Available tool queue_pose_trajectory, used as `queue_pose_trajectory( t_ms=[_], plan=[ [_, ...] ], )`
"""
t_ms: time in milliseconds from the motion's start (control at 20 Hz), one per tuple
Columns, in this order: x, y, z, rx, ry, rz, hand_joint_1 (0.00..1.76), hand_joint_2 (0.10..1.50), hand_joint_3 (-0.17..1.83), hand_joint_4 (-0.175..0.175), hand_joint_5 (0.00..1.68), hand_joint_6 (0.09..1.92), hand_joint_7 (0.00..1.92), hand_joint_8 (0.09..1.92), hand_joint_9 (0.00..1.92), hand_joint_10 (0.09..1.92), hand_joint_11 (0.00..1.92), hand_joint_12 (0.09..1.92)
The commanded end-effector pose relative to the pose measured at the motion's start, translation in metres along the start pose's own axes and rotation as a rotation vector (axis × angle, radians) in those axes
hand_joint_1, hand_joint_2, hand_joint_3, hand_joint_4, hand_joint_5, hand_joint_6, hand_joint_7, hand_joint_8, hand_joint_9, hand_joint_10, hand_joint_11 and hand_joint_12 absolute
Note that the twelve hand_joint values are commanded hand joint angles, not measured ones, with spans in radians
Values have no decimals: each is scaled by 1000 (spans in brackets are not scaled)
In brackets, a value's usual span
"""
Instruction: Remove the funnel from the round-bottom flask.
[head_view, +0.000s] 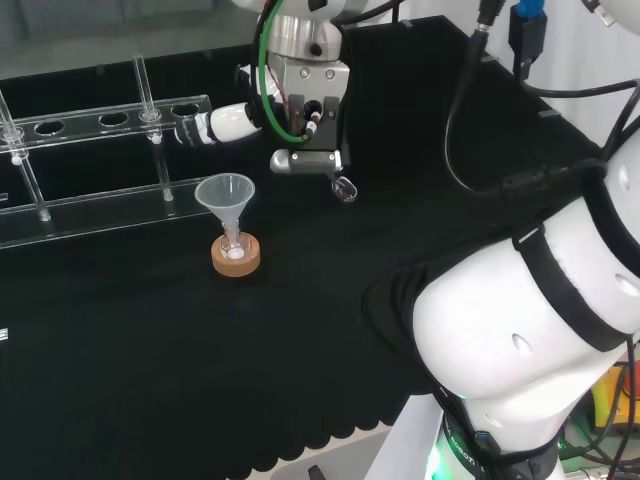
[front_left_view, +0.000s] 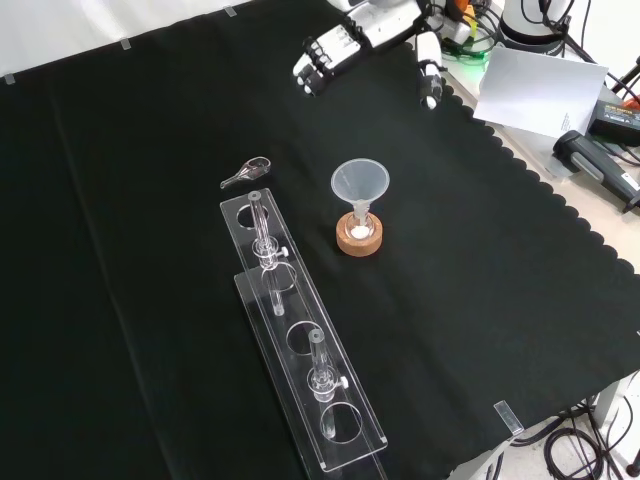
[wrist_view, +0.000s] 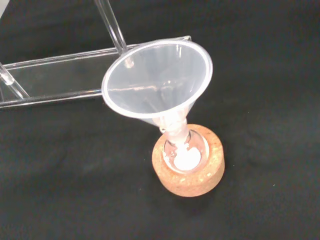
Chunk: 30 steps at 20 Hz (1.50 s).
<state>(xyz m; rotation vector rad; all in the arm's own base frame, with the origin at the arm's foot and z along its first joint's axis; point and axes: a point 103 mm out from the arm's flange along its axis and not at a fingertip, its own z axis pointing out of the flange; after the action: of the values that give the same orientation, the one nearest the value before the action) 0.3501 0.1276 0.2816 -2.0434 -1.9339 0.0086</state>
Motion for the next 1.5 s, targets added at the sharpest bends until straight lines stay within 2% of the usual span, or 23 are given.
queue_pose_trajectory(
  t_ms=[50,450,800,1200,1500],
  plan=[
    [10,11,26,25,34,13,243,560,6,-56,0,87,0,87,0,87,0,280],
    [17,23,50,34,21,24,253,565,8,-58,0,87,0,87,0,87,0,280],
    [18,25,56,54,5,24,289,573,11,-59,0,87,0,87,0,87,0,277],
    [11,29,60,90,-69,36,323,577,11,-63,0,87,25,87,0,87,0,279],
    [11,34,71,119,-81,47,324,574,8,-66,0,87,40,87,0,87,0,289]
  ],
)
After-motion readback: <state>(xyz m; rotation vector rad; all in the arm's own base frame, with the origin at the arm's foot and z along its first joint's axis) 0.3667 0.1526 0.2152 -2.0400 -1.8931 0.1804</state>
